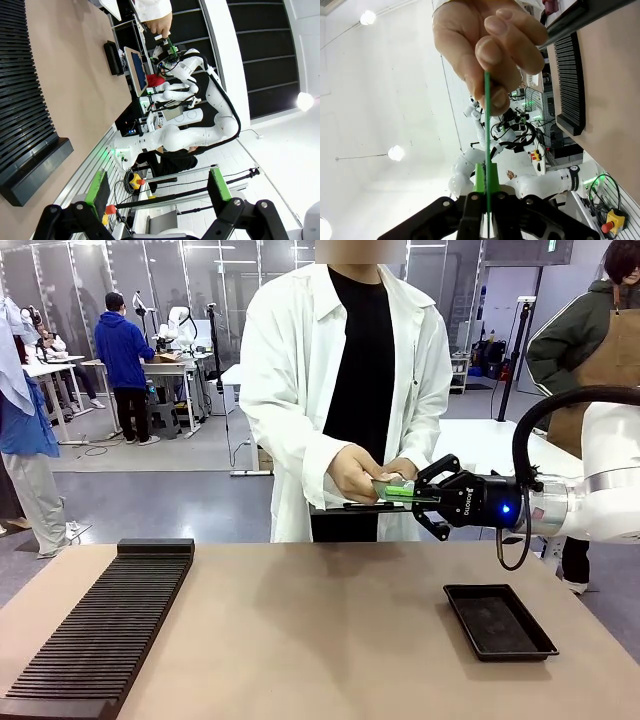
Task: Inspect the PCB.
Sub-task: Place the Blank PCB in the ESD tray.
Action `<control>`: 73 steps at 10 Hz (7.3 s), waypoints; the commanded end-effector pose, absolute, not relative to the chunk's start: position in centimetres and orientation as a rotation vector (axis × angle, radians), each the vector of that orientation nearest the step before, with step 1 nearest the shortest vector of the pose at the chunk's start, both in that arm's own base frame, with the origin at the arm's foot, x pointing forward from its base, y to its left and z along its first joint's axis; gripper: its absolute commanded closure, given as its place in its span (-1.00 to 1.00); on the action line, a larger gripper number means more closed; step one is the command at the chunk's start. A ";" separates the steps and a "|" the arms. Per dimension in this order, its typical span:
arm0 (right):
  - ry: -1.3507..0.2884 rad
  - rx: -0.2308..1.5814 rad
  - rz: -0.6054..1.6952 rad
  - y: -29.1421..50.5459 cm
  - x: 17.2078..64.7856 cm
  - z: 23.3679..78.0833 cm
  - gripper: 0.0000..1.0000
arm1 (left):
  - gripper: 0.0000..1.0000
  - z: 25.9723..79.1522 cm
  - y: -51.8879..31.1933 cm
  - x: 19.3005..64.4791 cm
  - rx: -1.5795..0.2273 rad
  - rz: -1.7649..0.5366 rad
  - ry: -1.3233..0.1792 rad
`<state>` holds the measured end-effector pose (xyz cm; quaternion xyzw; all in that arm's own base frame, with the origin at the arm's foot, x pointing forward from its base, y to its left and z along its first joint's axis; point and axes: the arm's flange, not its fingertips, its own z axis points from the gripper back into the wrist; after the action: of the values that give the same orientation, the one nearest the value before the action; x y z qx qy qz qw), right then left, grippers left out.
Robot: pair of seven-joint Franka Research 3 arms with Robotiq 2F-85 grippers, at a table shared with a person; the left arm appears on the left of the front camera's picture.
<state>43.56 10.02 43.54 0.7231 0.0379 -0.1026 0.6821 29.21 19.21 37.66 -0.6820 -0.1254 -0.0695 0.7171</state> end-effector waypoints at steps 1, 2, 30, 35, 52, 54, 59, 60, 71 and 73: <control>0.084 1.622 -0.227 10.1 43.6 43.7 1.00 | -1.00 37.9 19.4 29.4 -1.504 -0.150 -0.266; 0.084 1.622 -0.227 10.1 43.6 43.7 1.00 | -1.00 37.9 19.4 29.4 -1.504 -0.150 -0.266; -0.116 1.204 -0.084 -5.9 42.4 41.2 0.95 | -1.00 37.9 19.4 29.4 -1.504 -0.150 -0.266; -0.092 1.034 -0.072 -7.7 43.1 34.1 0.95 | -1.00 37.9 19.4 29.4 -1.504 -0.150 -0.266; -0.150 0.764 -0.064 -4.5 45.6 29.3 -0.44 | -1.00 37.9 19.4 29.4 -1.504 -0.150 -0.266; -0.171 0.750 -0.059 -4.0 45.1 30.4 -1.00 | -1.00 37.9 19.4 29.4 -1.504 -0.150 -0.266; -0.268 0.656 -0.057 -5.3 44.4 34.5 -1.00 | -1.00 37.9 19.4 29.4 -1.504 -0.150 -0.266; -0.287 0.656 -0.066 -5.9 44.4 35.3 -1.00 | -1.00 37.9 19.4 29.4 -1.504 -0.150 -0.266; -0.315 0.686 -0.052 -6.4 44.8 35.9 -1.00 | -1.00 37.9 19.4 29.4 -1.504 -0.150 -0.266; -0.315 0.686 -0.052 -6.4 44.8 35.9 -1.00 | -1.00 37.9 19.4 29.4 -1.504 -0.150 -0.266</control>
<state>44.68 -6.35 35.88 0.3359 -0.1519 -0.0286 0.9291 29.21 19.22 37.66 -0.6820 -0.1254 -0.0695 0.7172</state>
